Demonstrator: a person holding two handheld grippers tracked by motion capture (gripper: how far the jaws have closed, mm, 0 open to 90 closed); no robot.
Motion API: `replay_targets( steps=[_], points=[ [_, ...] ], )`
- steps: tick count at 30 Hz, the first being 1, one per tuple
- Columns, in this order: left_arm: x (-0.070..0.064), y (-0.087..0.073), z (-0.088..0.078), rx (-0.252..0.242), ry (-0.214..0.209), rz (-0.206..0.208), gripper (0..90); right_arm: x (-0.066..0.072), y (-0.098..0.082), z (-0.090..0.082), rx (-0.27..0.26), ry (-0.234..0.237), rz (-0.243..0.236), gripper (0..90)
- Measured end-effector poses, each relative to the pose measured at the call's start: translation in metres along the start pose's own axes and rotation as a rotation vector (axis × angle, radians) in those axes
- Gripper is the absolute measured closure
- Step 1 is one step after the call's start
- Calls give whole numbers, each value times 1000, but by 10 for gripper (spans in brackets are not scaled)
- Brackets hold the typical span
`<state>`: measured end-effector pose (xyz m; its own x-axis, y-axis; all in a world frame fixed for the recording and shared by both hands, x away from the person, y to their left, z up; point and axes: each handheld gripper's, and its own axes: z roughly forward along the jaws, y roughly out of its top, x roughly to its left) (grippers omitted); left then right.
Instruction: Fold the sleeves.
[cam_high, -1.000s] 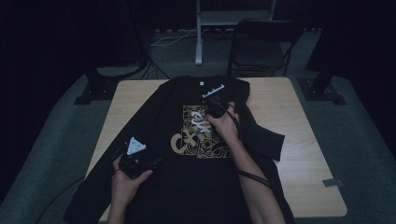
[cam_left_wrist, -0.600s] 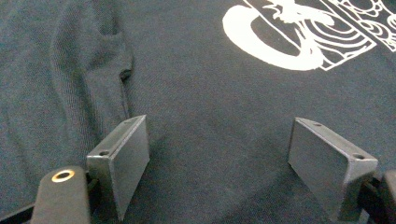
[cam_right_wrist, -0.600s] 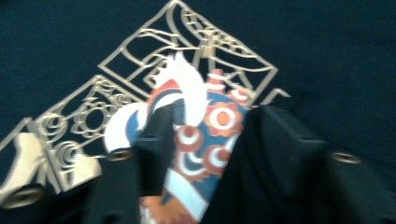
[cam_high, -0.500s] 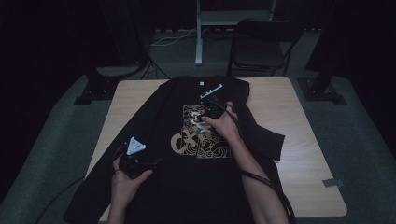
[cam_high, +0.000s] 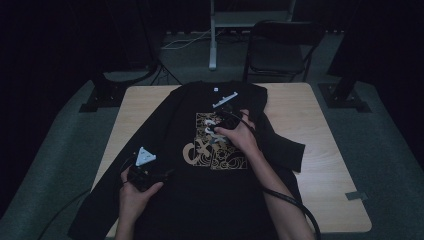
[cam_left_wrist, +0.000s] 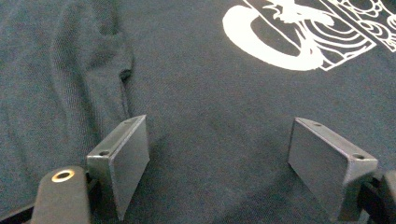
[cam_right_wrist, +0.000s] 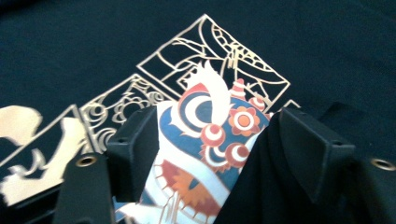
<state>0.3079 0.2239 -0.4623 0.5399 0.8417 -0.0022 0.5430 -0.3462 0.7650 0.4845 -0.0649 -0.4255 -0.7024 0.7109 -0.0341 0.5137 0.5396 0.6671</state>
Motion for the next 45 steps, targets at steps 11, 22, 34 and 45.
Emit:
replay_targets(
  steps=[11,22,34,45],
  points=[
    [0,0,0,1,0,2,222,8,-19,-36,-55,-14,-30,216],
    [0,0,0,4,2,6,222,8,-42,-67,-87,-10,-50,213],
    [0,0,0,2,3,6,222,2,-66,-82,-80,-4,-69,214],
    [0,0,0,1,3,5,222,-21,-91,-103,-83,-9,-8,236]
  ],
)
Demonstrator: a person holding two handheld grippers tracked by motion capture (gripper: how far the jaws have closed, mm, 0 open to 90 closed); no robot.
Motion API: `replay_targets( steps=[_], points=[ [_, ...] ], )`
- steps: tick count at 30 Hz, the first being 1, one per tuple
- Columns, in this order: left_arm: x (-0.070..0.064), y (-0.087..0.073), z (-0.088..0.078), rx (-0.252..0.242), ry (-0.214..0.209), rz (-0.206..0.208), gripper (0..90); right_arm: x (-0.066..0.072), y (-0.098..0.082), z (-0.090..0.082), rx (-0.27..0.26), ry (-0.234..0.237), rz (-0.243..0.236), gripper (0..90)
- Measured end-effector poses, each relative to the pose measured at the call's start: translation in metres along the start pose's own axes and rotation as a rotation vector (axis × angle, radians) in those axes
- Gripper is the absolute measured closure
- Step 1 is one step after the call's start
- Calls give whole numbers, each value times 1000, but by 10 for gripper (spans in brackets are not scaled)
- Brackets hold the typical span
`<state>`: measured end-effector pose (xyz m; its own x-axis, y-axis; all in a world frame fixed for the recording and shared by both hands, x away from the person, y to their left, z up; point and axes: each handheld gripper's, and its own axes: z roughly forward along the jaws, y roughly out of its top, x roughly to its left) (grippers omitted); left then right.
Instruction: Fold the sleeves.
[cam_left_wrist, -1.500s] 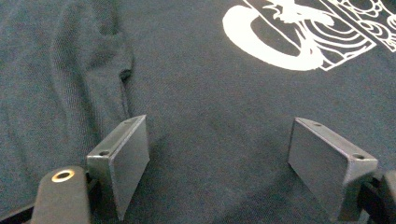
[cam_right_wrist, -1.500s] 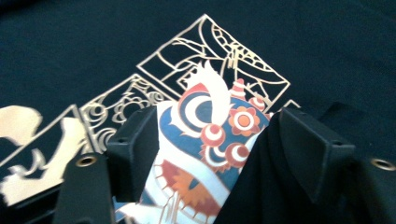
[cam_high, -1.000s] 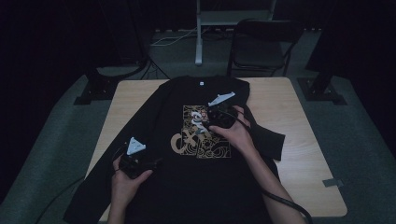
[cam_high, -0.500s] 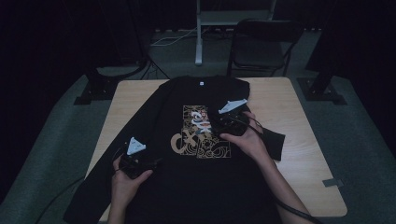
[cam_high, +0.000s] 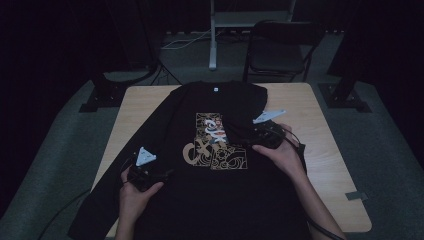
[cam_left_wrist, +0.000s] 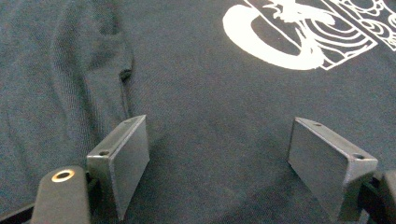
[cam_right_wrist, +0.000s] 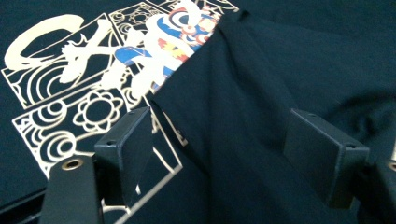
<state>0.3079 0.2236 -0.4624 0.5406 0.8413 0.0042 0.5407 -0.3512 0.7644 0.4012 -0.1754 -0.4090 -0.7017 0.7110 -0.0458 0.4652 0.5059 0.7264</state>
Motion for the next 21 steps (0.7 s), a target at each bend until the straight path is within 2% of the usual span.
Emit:
replay_targets(
  steps=[5,10,13,19,21],
  points=[
    [0,0,0,0,0,0,222,-10,-14,-11,-17,-1,40,246],
    [0,0,0,1,-1,0,223,-19,-31,-19,-6,-13,70,248],
    [0,0,0,0,0,0,222,-25,-41,-25,-7,2,97,270],
    [0,0,0,0,0,0,222,-32,-57,-31,-2,-5,118,285],
    [0,0,0,0,0,1,222,-35,-61,-33,5,-3,140,290]
  ],
)
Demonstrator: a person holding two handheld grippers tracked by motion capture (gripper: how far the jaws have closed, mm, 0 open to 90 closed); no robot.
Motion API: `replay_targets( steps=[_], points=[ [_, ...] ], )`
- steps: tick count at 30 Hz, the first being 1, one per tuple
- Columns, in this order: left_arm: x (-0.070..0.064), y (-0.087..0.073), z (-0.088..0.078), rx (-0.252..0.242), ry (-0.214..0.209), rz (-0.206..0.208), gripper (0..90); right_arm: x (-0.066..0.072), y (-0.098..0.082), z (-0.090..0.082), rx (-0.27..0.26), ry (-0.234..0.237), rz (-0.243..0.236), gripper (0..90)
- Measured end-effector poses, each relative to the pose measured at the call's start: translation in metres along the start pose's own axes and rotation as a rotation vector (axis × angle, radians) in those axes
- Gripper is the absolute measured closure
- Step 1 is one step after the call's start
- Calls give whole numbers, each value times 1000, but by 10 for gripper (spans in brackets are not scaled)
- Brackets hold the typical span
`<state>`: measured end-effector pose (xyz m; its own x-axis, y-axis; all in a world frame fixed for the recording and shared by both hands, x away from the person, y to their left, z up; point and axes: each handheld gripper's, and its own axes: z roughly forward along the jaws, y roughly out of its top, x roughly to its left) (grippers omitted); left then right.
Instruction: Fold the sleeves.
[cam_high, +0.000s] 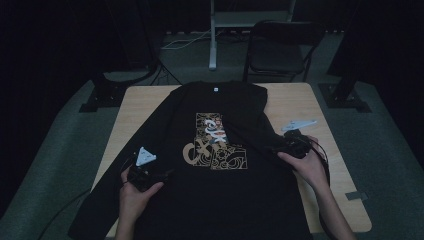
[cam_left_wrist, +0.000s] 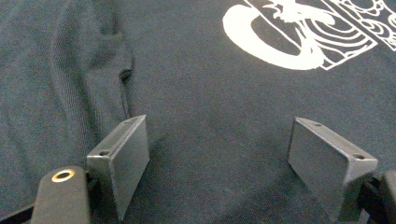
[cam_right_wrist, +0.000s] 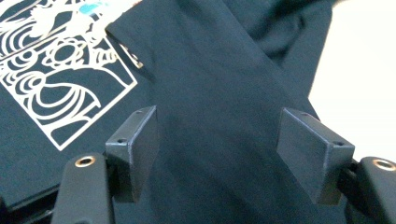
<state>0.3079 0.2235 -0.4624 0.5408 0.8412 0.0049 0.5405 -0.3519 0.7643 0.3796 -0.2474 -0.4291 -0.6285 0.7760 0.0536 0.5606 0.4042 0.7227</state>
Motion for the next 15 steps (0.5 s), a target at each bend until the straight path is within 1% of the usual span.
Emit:
replay_targets(
  steps=[1,4,8,15],
  points=[
    [0,0,0,0,1,0,222,-3,-2,-1,2,-2,17,299],
    [0,0,0,0,0,0,222,-12,-7,-4,-10,-5,48,323],
    [0,0,0,0,1,1,222,-23,-12,-9,-15,-27,78,340],
    [0,0,0,0,2,1,222,-42,-23,-10,-4,-68,141,381]
  ],
)
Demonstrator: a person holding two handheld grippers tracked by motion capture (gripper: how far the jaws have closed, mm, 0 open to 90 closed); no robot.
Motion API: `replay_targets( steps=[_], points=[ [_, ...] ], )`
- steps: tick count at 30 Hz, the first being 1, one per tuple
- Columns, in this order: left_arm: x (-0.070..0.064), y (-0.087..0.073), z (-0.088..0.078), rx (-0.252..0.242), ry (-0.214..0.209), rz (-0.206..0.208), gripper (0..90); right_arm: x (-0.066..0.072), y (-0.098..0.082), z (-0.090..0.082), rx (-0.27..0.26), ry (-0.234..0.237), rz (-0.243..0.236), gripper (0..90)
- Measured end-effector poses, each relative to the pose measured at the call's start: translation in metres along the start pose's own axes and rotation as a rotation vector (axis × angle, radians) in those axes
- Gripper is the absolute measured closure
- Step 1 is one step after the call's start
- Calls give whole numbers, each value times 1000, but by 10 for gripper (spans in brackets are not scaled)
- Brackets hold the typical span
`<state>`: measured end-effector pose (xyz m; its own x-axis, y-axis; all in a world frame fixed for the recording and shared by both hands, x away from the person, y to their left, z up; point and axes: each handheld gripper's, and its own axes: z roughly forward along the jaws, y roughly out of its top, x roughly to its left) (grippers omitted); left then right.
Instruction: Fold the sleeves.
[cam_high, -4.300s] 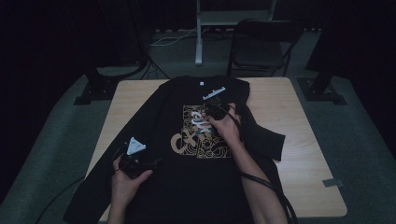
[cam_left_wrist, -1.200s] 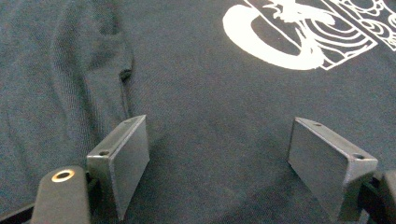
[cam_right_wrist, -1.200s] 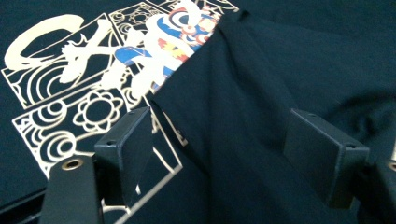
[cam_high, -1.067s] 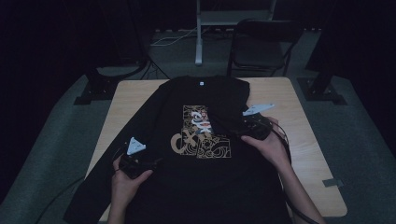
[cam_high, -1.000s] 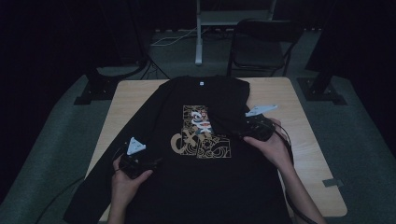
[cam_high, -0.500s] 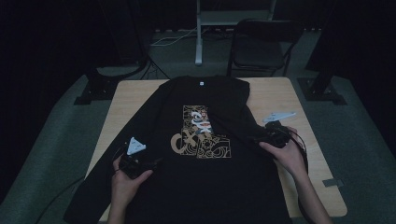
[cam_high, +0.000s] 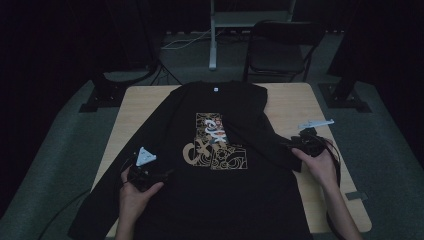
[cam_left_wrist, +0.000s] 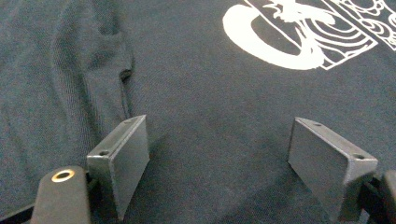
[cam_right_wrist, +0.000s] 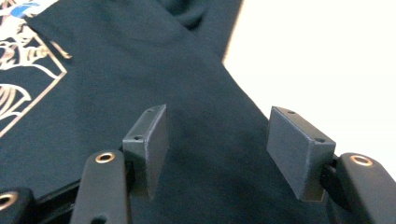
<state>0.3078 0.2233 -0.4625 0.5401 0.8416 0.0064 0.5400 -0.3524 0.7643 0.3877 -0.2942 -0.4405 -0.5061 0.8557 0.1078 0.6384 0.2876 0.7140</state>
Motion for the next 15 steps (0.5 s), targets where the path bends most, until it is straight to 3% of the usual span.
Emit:
replay_targets(
  steps=[15],
  points=[
    [0,0,0,1,3,3,222,-21,-12,-14,38,-125,49,490]
  ],
)
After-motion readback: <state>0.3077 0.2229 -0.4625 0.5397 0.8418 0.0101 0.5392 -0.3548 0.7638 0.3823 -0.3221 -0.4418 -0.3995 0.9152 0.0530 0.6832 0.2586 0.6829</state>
